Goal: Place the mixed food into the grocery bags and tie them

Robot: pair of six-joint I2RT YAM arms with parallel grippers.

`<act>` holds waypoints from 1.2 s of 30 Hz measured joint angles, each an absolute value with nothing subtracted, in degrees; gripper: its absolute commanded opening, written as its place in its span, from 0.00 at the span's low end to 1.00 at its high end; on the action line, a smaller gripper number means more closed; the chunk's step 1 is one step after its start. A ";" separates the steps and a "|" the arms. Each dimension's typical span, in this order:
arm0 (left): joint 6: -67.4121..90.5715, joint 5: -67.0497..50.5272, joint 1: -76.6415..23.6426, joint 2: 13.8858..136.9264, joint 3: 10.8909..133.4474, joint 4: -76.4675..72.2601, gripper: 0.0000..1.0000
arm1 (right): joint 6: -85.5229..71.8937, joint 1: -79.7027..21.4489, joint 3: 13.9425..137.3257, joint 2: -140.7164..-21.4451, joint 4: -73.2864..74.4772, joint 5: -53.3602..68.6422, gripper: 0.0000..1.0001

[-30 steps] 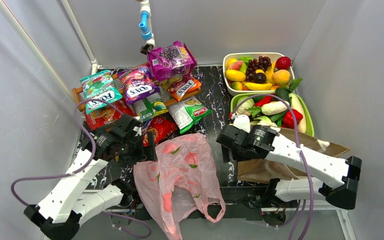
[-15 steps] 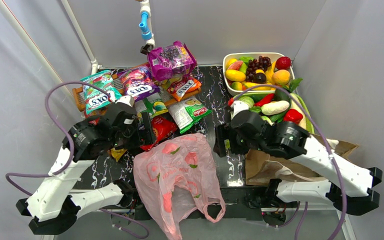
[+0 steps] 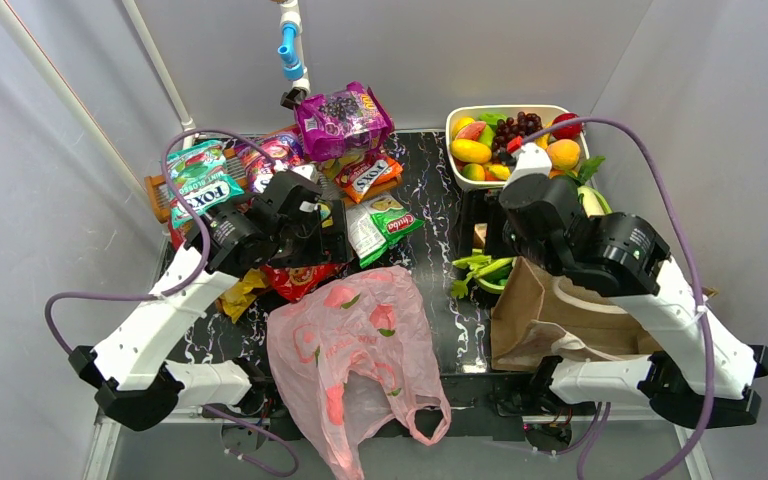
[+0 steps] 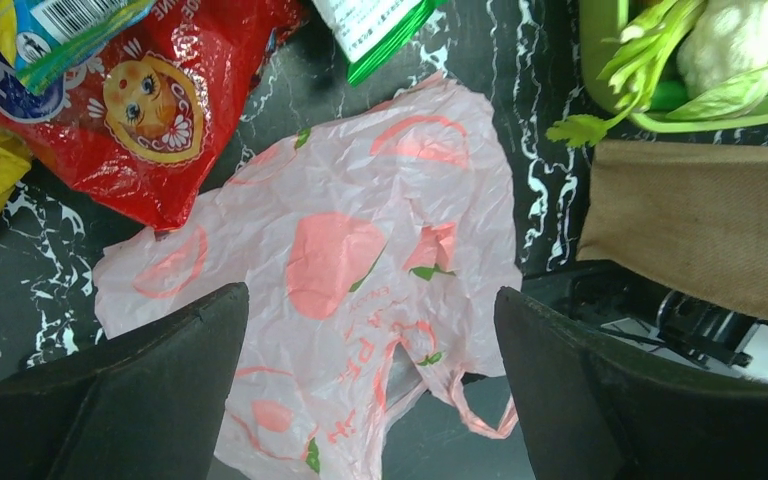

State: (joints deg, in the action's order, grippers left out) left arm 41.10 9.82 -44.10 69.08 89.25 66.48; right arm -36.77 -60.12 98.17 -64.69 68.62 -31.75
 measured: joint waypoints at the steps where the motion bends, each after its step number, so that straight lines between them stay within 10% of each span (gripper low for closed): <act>1: 41.06 9.91 -44.10 69.12 89.67 66.43 0.94 | -36.34 -58.46 98.54 -65.14 68.14 -30.28 0.96; 17: 40.69 11.75 -44.10 64.38 94.19 64.64 0.98 | -37.63 -36.93 105.03 -81.25 40.49 4.78 0.95; 36: 41.56 10.50 -44.10 52.38 84.84 63.37 0.98 | -44.49 -30.87 120.64 -105.86 29.58 12.38 0.86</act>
